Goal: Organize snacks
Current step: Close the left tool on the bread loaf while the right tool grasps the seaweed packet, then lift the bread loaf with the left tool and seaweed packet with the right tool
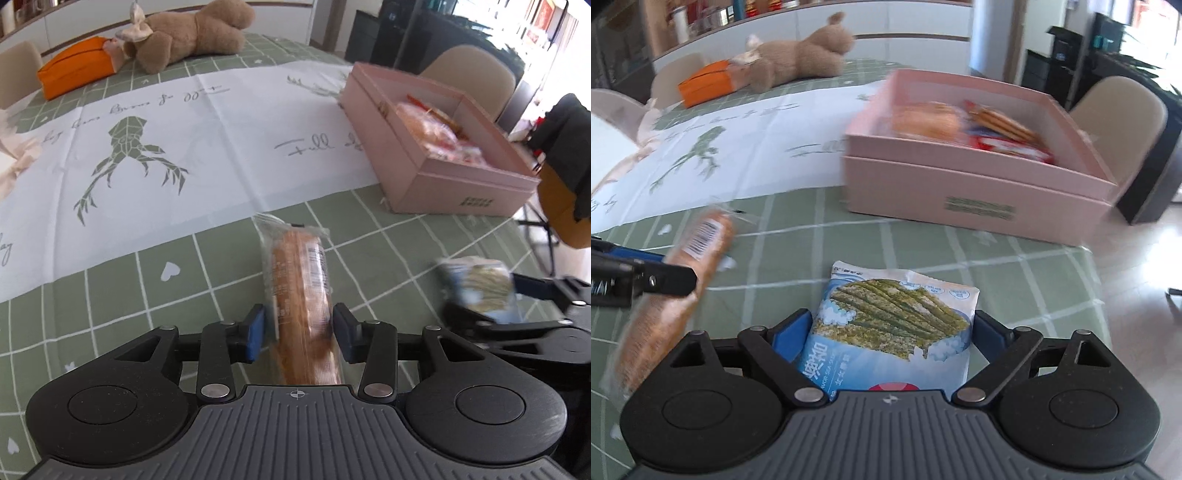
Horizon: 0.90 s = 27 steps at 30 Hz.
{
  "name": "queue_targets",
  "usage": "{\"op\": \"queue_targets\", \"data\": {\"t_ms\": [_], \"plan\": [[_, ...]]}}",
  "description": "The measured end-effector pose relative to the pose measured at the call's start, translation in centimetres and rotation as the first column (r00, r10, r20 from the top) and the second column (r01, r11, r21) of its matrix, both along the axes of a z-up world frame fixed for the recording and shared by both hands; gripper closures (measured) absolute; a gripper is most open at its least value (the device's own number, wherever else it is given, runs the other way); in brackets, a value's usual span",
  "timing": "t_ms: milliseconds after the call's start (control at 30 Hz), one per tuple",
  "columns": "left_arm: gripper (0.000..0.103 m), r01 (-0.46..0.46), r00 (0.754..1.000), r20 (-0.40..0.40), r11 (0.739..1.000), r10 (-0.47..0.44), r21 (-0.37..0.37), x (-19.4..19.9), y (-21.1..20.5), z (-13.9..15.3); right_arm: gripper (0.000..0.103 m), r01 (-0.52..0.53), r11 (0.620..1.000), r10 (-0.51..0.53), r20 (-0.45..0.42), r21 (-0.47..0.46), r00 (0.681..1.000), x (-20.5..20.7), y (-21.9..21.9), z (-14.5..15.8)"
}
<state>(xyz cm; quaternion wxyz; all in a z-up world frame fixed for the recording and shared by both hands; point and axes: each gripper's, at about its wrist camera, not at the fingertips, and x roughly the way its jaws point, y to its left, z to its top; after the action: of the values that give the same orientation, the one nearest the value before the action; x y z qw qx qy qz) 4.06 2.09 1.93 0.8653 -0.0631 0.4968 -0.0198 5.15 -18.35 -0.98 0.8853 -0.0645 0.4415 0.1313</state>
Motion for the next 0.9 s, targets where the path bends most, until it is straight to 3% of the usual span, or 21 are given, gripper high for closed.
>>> {"op": "queue_targets", "data": {"t_ms": [167,367,633,767,900], "plan": [[0.060,0.041,0.999,0.013,0.997,-0.042,0.068,0.0,-1.1,-0.3,0.000,0.046,0.999,-0.046,0.013,0.009,0.999,-0.1,-1.3,-0.4],[0.060,0.075,0.996,0.038,0.989,-0.080,0.124,-1.0,-2.1,-0.5,0.000,0.075,0.997,-0.076,0.076,0.023,0.994,0.1,-1.1,-0.9],[0.060,0.098,0.993,0.050,0.988,-0.105,0.117,-2.6,-2.3,-0.5,0.000,0.013,1.000,-0.013,-0.016,-0.001,1.000,2.0,-0.2,-0.2],[0.060,0.101,0.994,0.038,0.991,-0.104,0.090,-3.4,-1.9,-0.4,0.014,-0.032,0.999,0.032,0.002,0.005,0.999,0.5,0.0,0.3],[0.060,0.088,0.996,0.029,0.994,-0.090,0.064,-3.8,-1.6,-0.3,0.021,-0.063,0.998,0.063,-0.023,0.026,0.998,-0.6,0.1,0.8]]}}
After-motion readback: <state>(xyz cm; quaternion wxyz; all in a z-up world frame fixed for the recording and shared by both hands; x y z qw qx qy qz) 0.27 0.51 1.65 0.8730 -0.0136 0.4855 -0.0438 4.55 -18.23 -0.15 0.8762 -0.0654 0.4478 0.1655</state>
